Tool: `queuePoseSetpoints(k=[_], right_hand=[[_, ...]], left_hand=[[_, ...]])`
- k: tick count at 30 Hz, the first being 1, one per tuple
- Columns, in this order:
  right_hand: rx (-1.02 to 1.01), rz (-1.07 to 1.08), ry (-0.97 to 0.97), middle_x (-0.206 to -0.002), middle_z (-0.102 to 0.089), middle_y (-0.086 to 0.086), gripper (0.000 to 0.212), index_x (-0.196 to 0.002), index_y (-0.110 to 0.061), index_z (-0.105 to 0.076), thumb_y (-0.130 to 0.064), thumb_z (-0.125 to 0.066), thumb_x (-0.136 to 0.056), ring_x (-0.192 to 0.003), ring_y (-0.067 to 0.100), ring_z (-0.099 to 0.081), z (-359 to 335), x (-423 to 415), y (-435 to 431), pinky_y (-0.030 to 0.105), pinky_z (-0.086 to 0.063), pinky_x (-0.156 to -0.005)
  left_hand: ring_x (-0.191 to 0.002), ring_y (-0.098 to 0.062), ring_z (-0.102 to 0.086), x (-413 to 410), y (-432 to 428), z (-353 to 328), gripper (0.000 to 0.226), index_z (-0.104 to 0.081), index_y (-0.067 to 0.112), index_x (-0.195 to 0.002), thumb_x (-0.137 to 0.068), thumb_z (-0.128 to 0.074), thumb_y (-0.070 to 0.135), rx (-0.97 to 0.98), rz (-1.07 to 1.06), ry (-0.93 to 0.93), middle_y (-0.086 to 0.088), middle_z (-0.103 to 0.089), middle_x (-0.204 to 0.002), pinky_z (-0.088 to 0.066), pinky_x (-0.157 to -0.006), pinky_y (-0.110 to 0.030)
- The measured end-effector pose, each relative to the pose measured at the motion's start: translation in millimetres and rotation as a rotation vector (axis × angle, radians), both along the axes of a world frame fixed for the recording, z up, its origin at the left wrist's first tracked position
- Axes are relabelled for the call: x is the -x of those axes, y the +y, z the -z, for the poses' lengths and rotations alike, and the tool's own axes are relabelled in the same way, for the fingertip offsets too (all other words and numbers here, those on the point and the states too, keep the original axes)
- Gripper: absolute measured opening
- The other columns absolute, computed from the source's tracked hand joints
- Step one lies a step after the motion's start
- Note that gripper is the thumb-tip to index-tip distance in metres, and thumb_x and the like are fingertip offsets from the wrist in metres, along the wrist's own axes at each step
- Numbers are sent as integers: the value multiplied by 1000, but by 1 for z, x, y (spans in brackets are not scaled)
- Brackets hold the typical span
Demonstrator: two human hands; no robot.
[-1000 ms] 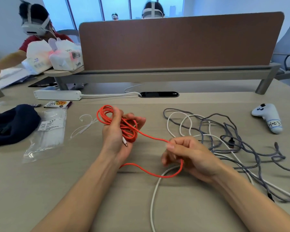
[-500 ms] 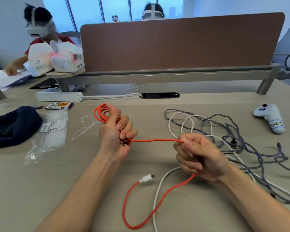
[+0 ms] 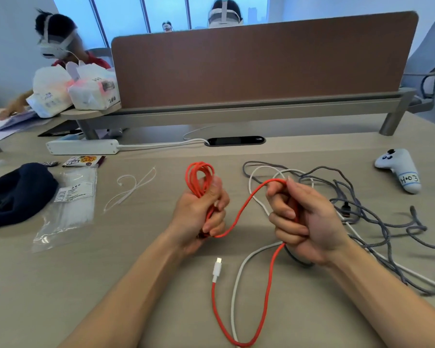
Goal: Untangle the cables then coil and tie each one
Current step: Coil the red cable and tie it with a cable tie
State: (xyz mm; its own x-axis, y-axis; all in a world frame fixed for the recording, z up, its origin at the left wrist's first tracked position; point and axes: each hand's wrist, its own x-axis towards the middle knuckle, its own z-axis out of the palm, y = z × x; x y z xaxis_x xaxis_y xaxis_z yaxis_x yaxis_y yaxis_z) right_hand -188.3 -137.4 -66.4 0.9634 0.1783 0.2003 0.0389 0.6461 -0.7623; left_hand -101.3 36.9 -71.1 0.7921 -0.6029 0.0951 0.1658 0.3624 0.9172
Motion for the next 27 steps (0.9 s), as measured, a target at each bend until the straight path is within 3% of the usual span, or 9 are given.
queuePoseSetpoints(k=[3,6,11,13,15,19,23,27], right_hand=[[-1,-39,-17,-61,-38,-1,34,-99,-8,-65,-39,-64,-84,-37,5,-18,1,-1,2,9,-19,-35],[44,-41,-33,-63,-37,0,36,-100,-8,-64,-40,-65,-84,-37,6,-29,4,-2,5,12,-25,-35],[93,-70,-45,-64,-37,0,33,-94,-9,-60,-40,-65,-84,-37,6,-32,5,-1,8,12,-25,-34],[107,-61,-44,-63,-36,0,32,-86,-11,-59,-42,-67,-83,-38,7,-33,5,-1,10,13,-26,-33],[116,-22,-42,-60,-35,0,33,-77,-13,-58,-44,-69,-80,-39,9,-37,4,-1,10,15,-32,-34],[169,63,-50,-56,-33,-2,34,-69,-16,-56,-46,-66,-81,-45,13,-41,3,-4,12,27,-46,-42],[237,126,14,-55,-29,-1,31,-72,-13,-54,-40,-53,-87,-43,14,-39,1,-3,14,25,-43,-39],[294,128,54,-57,-27,2,28,-73,-10,-55,-34,-50,-87,-40,14,-40,1,-1,13,18,-36,-32]], left_hand=[[-27,-8,-23,8,-5,9,39,-58,8,-77,-84,-61,46,-77,125,-126,-23,-45,-59,-27,-36,-15],[-27,-6,-29,9,-2,12,60,-44,6,-92,-69,-77,51,-73,239,-213,-21,-63,-74,-30,-34,-15],[-27,-8,-32,12,0,11,69,-46,3,-83,-57,-84,55,-254,275,-296,-7,-52,-49,-25,-33,-20],[-28,-8,-33,15,-2,11,74,-49,-11,-95,-69,-78,52,-274,311,-319,-3,-49,-47,-30,-32,-18],[-29,-8,-35,16,-4,12,63,-50,-13,-103,-82,-67,45,-314,325,-339,-2,-48,-47,-33,-33,-21],[-33,-14,-43,17,-6,10,33,-54,20,-68,-88,-58,46,-364,253,-345,-3,-51,-45,-36,-42,-28],[-40,-20,-45,14,-5,8,32,-51,16,-66,-89,-51,37,-353,135,-324,-6,-52,-46,-40,-50,-29],[-49,-22,-49,10,-3,7,33,-55,24,-60,-89,-49,38,-356,45,-337,-9,-55,-48,-42,-59,-30]])
